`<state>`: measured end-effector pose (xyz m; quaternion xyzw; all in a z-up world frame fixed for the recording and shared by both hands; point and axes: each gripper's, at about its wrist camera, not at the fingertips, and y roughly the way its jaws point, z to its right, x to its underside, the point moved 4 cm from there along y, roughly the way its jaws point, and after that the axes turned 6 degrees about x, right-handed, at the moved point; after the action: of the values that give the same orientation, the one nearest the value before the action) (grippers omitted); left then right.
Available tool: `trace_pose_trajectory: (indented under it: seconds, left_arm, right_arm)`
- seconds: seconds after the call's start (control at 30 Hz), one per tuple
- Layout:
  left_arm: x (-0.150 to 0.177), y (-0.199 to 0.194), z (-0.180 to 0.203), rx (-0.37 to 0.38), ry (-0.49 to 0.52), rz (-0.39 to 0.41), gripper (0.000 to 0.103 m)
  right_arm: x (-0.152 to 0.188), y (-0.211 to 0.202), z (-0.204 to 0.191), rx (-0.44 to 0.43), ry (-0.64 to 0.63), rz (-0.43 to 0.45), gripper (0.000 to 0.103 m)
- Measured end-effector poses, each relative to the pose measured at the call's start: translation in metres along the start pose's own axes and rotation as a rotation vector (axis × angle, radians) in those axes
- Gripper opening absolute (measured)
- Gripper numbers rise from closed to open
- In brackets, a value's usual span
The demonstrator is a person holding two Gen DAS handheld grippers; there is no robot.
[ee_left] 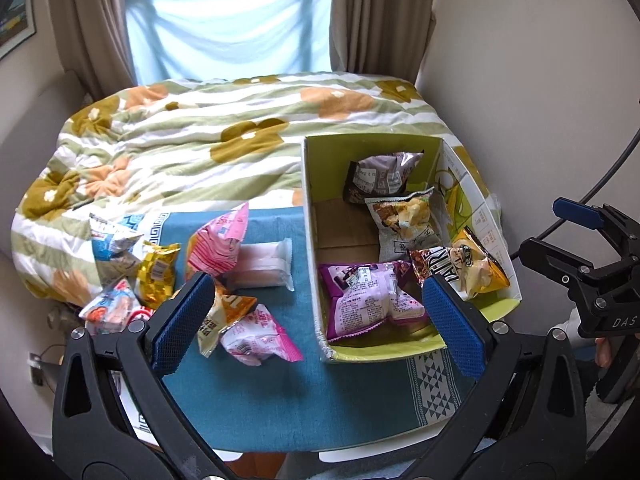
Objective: Organize snacks
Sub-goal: 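Withdraw both tools from the box toward the remaining snacks, then grasp the dark green packet with the left tool while the right tool grasps the shrimp flake bag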
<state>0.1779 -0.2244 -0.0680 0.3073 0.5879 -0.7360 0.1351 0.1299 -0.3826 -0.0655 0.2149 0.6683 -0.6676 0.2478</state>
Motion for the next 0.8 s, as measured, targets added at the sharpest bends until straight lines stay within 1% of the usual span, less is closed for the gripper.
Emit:
trace_pose_trajectory:
  seconds: [0.1,0.23,0.37,0.47,0.63,0.8]
  left_arm:
    - [0.006,-0.024,-0.014,-0.042,-0.035,0.030,0.102]
    - [0.020,-0.050,-0.042,-0.105,-0.095,0.046,0.102]
    - [0.036,-0.068,-0.076,-0.159,-0.162,0.050,0.102]
    - [0.050,-0.080,-0.104,-0.184,-0.213,0.054,0.102]
    - [0.071,-0.092,-0.150,-0.210,-0.259,0.038,0.102]
    - [0.091,-0.095,-0.199,-0.187,-0.284,0.007,0.102]
  right_arm:
    - [-0.007,-0.011,-0.015,-0.060,-0.023,0.034,0.103]
    - [-0.017,-0.017,-0.040,-0.146,-0.066,0.070,0.103]
    - [-0.021,-0.021,-0.071,-0.191,-0.110,0.113,0.103]
    - [-0.022,-0.019,-0.097,-0.225,-0.147,0.120,0.103]
    - [-0.024,-0.012,-0.137,-0.271,-0.181,0.107,0.103]
    - [-0.026,0.000,-0.178,-0.301,-0.162,0.095,0.103]
